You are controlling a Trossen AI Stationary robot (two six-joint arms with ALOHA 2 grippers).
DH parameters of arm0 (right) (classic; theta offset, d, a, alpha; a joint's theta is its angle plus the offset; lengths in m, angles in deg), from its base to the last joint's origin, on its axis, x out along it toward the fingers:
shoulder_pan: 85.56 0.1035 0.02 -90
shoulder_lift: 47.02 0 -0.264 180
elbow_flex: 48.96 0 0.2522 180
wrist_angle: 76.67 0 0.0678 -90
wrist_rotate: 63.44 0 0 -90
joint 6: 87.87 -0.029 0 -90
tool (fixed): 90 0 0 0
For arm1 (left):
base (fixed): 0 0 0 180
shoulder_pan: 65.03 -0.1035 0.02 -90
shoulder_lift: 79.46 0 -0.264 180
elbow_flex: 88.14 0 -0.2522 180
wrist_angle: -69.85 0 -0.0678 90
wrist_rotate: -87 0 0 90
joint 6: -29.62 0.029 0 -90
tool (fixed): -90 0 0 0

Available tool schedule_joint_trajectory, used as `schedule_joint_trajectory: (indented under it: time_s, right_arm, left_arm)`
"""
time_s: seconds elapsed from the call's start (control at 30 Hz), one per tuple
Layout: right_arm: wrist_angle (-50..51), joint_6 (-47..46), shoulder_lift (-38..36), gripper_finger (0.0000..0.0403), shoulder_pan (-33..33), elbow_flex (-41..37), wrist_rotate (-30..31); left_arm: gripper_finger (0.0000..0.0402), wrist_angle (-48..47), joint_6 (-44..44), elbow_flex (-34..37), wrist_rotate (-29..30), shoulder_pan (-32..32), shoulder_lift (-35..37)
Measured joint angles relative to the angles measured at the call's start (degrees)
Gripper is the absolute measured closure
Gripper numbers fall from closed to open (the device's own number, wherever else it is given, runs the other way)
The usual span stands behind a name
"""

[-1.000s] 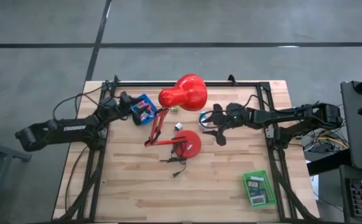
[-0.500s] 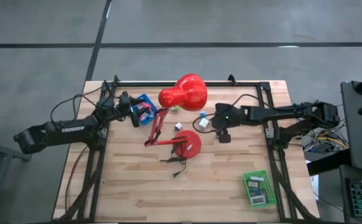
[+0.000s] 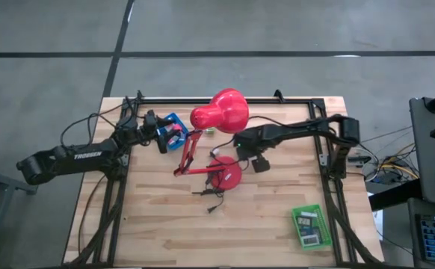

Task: Pick & Place Office items
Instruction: Put the light blue charger adapter into the blue bin

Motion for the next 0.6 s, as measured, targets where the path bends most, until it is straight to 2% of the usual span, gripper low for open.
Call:
schedule_joint_trajectory:
  time_s: [0.13,0.4,0.6]
  right_arm:
    - [0.14,0.26,2.04,0.0095,-0.24,2.67,0.13]
    - [-2.36,-0.12,0.21,0.0116,-0.22,2.67,1.79]
    - [-9.42,-0.28,0.0,0.0128,-0.2,1.64,1.7]
  left_arm:
    - [0.0156,-0.02,0.06,0.04,-0.43,0.02,0.0]
    - [0.0156,-0.04,0.47,0.15,-0.5,0.02,0.0]
    - [0.0156,-0.04,0.63,0.15,-0.63,0.05,0.0]
